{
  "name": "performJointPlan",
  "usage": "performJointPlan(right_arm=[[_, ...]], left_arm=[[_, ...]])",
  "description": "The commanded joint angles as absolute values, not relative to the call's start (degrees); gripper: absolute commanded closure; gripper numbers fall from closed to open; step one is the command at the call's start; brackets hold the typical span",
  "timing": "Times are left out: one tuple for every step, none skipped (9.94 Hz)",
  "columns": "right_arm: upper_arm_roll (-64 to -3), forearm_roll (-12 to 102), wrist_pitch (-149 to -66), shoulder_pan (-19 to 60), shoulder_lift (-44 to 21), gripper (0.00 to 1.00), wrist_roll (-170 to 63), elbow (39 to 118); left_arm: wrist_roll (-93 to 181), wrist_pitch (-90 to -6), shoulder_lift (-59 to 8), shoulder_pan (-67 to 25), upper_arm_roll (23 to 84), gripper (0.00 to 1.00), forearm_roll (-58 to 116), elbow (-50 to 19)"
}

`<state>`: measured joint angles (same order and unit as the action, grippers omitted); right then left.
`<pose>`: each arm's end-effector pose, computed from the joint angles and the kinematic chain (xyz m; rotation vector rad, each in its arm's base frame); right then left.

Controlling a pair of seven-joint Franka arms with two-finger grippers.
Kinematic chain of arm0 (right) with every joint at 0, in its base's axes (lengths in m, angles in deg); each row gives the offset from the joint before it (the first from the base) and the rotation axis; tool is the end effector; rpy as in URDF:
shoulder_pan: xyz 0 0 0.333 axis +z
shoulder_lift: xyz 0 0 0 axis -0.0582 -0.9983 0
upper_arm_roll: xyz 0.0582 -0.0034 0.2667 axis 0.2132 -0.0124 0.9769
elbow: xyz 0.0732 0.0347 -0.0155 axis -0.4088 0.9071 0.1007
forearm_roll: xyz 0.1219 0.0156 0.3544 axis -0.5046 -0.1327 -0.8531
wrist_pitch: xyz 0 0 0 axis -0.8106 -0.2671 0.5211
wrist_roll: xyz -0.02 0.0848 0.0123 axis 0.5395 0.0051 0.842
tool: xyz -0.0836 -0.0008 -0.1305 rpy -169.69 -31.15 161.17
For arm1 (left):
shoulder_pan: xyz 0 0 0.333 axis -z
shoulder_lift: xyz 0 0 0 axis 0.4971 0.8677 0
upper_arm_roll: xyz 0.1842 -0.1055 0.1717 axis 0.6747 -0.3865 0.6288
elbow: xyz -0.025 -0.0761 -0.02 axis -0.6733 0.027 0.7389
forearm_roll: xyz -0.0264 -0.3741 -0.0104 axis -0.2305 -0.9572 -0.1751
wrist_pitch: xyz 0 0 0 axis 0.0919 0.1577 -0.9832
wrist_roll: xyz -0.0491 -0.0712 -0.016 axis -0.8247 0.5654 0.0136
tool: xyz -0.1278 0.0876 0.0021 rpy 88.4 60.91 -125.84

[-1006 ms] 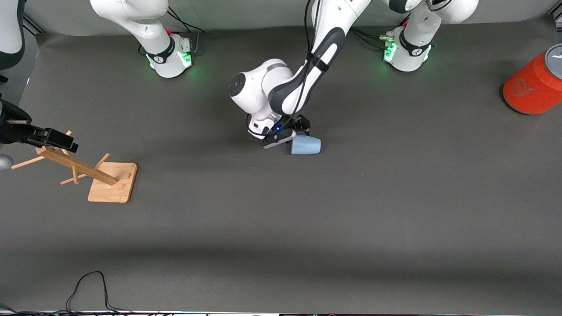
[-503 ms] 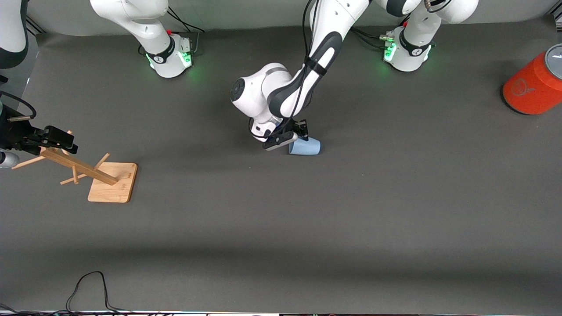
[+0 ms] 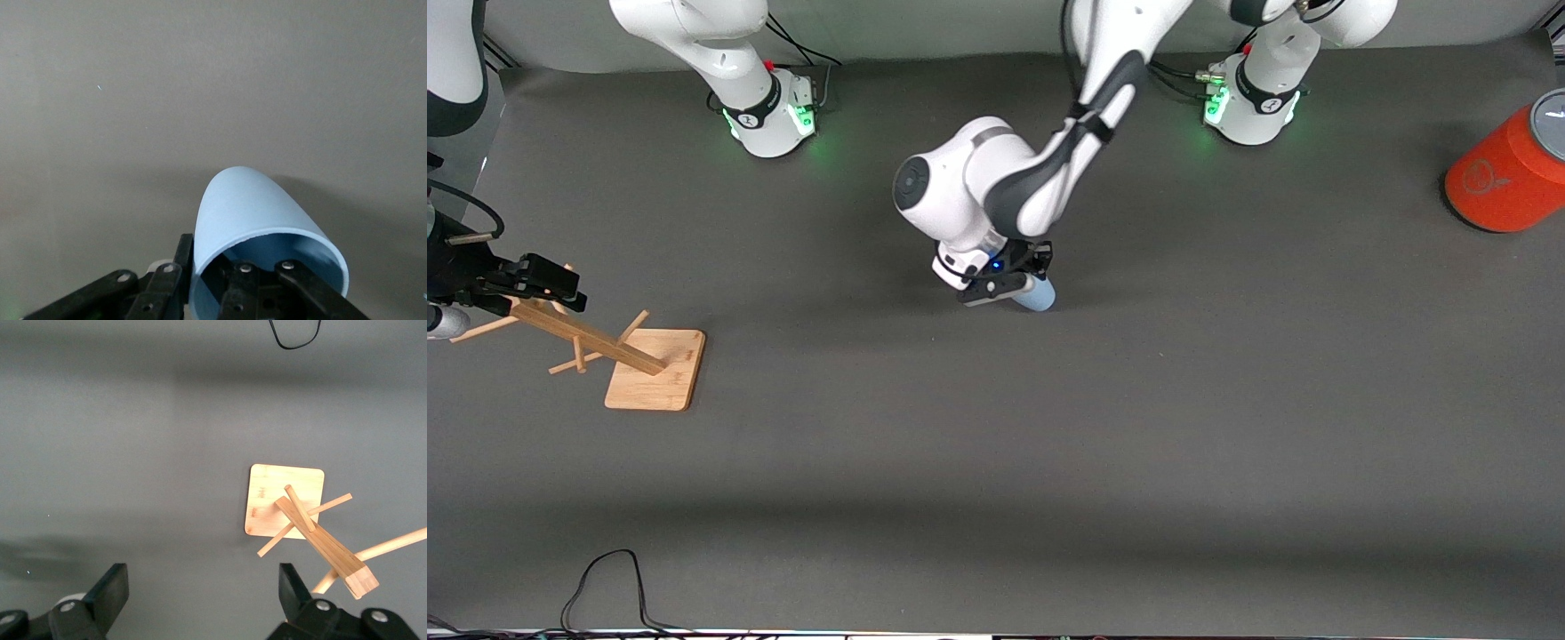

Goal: Rotate and upright cup with both arms

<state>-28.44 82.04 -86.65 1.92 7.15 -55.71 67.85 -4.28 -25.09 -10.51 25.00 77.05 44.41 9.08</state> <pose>0.5675 -0.0174 0.5070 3.1368 0.0291 0.0318 0.4163 -0.4773 0.2309 -2.7488 -0.0693 0.1303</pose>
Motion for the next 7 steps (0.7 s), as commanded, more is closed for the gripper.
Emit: performJointPlan(right_arm=[[-27.97,83.09,-87.49,1.58,8.64,0.0,-54.43,69.33],[-27.97,83.0,-87.49,1.58,8.64,0.0,-54.43,69.24],[-27.97,82.57,-87.58,1.58,8.47,0.0,-54.51,69.24],[-27.97,82.48,-87.32,1.58,8.46,0.0,-54.43,69.24],[-27.97,82.48,-87.05,1.58,8.46,0.0,-54.51,69.24],[-27.97,82.39,-86.88,1.58,8.46,0.0,-54.52,69.15],[-27.97,82.39,-86.79,1.49,8.38,0.0,-54.69,69.15]], left_arm=[[5.56,-27.36,-15.6,19.7,76.79,1.0,35.16,3.79],[10.22,-32.51,-18.75,17.85,76.79,1.0,29.89,-2.06],[12.09,-40.13,-23.04,17.04,76.79,1.0,26.7,-9.87],[11.59,-46.82,-25.78,17.56,76.79,1.0,25.89,-16.04],[10.45,-51.41,-26.86,17.91,76.7,1.0,24.23,-19.75],[8.27,-54.59,-26.69,19.13,76.7,1.0,22.99,-21.27],[6.94,-58.28,-26.78,20.45,76.7,1.0,22.81,-23.37]])
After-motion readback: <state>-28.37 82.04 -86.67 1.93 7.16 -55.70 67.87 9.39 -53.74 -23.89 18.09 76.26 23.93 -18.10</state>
